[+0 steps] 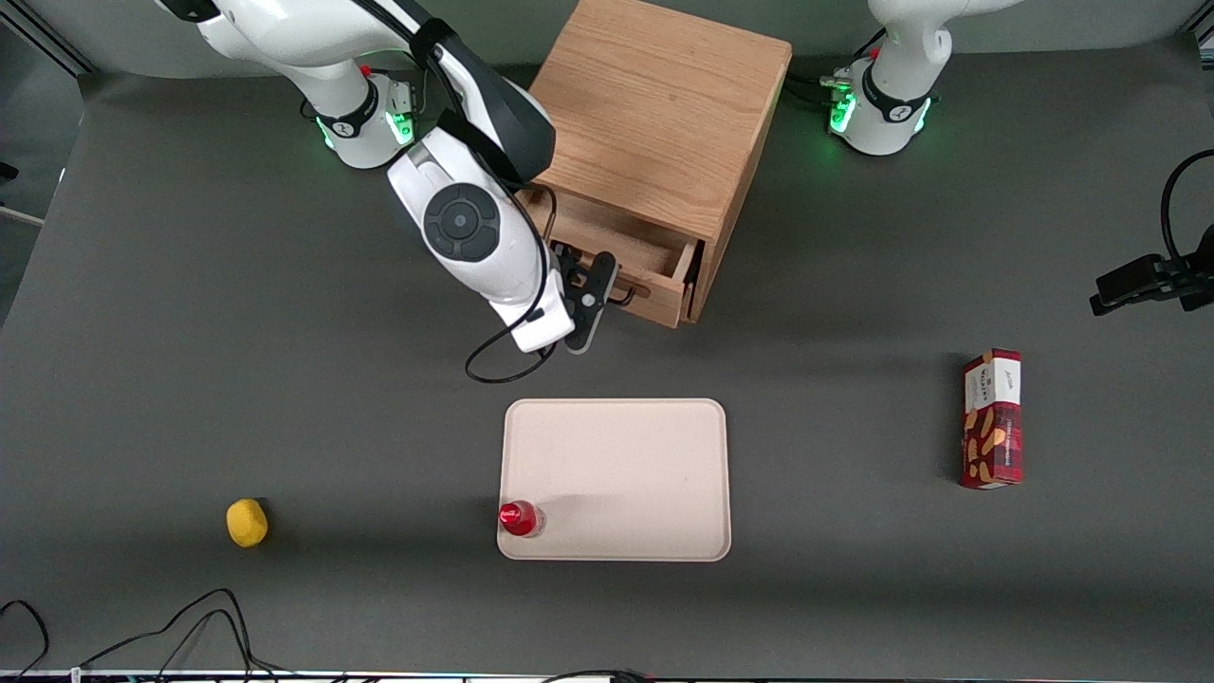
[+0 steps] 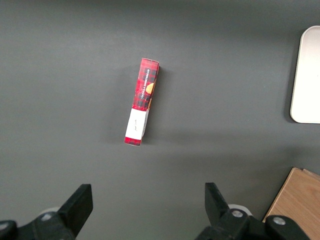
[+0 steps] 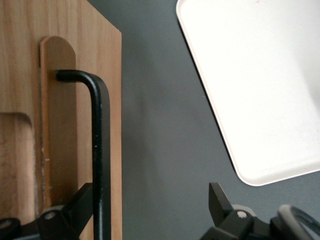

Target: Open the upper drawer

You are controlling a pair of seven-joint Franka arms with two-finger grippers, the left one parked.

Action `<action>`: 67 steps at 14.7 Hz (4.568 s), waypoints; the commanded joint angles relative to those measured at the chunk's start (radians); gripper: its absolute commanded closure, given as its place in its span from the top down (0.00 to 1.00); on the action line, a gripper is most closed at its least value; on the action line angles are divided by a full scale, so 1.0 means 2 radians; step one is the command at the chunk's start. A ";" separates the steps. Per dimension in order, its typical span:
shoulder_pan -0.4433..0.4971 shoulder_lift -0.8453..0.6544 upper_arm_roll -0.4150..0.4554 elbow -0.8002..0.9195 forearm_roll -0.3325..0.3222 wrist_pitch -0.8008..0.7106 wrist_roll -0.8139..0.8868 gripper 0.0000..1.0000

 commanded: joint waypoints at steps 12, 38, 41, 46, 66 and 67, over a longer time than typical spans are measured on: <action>-0.002 0.033 -0.044 0.063 0.016 0.002 -0.024 1.00; -0.013 0.067 -0.102 0.103 0.017 0.057 -0.043 1.00; -0.012 0.062 -0.102 0.103 0.016 0.055 -0.041 1.00; -0.010 0.030 -0.102 0.103 0.010 0.036 -0.040 1.00; -0.175 -0.265 -0.100 -0.107 -0.033 -0.069 0.256 1.00; -0.186 -0.265 -0.102 -0.091 -0.033 -0.094 0.257 1.00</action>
